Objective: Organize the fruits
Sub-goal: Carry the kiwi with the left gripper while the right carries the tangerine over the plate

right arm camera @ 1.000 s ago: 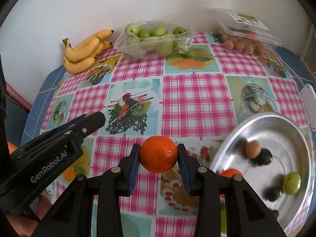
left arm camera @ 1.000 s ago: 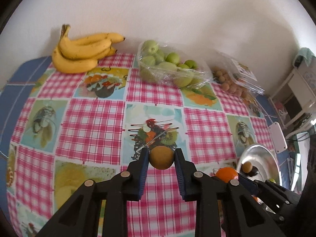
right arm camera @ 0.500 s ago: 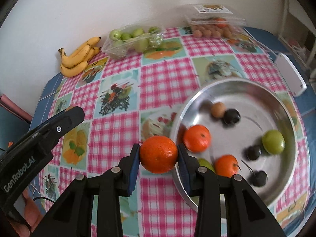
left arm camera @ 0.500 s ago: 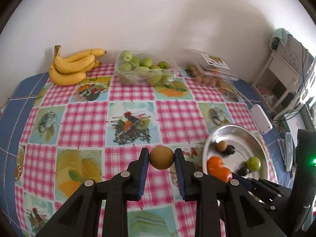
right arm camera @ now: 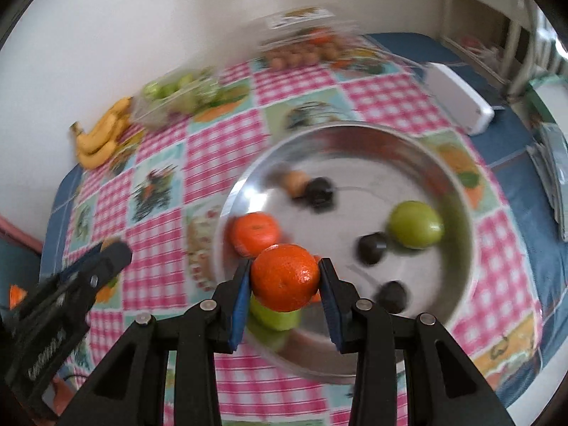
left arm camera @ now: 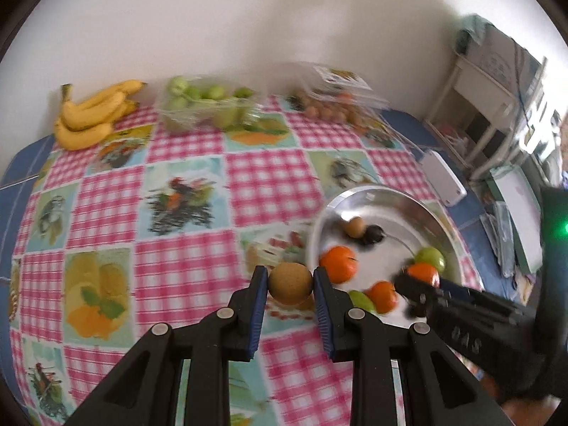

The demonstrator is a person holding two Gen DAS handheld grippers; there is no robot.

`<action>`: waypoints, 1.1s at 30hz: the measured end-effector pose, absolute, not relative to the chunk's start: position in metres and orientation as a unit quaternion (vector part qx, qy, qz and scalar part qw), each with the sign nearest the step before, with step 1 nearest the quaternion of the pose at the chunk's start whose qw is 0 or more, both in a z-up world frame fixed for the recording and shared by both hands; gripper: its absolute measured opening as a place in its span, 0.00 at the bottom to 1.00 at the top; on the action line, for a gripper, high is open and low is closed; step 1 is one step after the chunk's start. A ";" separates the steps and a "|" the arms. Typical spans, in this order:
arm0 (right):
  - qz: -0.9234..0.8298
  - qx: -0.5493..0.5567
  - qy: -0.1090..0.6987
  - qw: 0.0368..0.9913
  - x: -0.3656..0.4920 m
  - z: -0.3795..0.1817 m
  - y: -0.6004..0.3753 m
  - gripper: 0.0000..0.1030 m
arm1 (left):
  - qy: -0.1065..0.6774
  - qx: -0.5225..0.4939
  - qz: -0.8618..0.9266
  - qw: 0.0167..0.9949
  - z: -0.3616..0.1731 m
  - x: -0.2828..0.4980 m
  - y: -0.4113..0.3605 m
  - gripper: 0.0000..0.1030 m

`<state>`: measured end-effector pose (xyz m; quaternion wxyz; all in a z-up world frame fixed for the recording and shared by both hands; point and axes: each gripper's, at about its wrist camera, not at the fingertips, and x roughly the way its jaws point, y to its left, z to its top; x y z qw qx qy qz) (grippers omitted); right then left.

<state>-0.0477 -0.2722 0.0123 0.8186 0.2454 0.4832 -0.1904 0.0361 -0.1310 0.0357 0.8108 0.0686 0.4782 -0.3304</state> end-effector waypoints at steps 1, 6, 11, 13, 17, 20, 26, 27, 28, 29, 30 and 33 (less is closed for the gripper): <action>-0.201 0.248 0.483 0.816 -0.052 0.011 -0.281 0.38 | 0.479 0.073 -0.338 0.807 0.034 0.032 -0.137 0.27; -0.224 0.259 0.480 0.807 -0.066 0.009 -0.303 0.38 | 0.478 0.096 -0.366 0.793 0.029 0.016 -0.163 0.27; -0.229 0.271 0.482 0.801 -0.072 0.007 -0.311 0.38 | 0.469 0.120 -0.377 0.790 0.020 0.008 -0.182 0.27; -0.224 0.277 0.484 0.799 -0.071 0.004 -0.312 0.38 | 0.472 0.119 -0.377 0.788 0.015 0.010 -0.184 0.27; -0.217 0.283 0.493 0.794 -0.068 -0.002 -0.310 0.38 | 0.464 0.122 -0.379 0.791 0.011 0.013 -0.192 0.27; -0.214 0.288 0.496 0.791 -0.065 -0.005 -0.312 0.38 | 0.459 0.123 -0.382 0.793 0.008 0.013 -0.197 0.27; -0.222 0.290 0.511 0.778 -0.063 -0.015 -0.316 0.38 | 0.475 0.120 -0.383 0.783 -0.007 0.016 -0.202 0.27; -0.223 0.291 0.513 0.776 -0.064 -0.016 -0.317 0.38 | 0.476 0.118 -0.383 0.783 -0.008 0.017 -0.203 0.27; -0.225 0.292 0.516 0.773 -0.064 -0.017 -0.318 0.38 | 0.477 0.115 -0.384 0.782 -0.009 0.018 -0.204 0.27; -0.226 0.293 0.517 0.772 -0.064 -0.019 -0.318 0.38 | 0.479 0.111 -0.386 0.781 -0.010 0.019 -0.204 0.27; -0.227 0.293 0.518 0.771 -0.064 -0.019 -0.319 0.38 | 0.480 0.107 -0.387 0.780 -0.010 0.019 -0.204 0.27; -0.231 0.295 0.519 0.769 -0.066 -0.020 -0.321 0.38 | 0.487 0.097 -0.391 0.775 -0.014 0.021 -0.205 0.28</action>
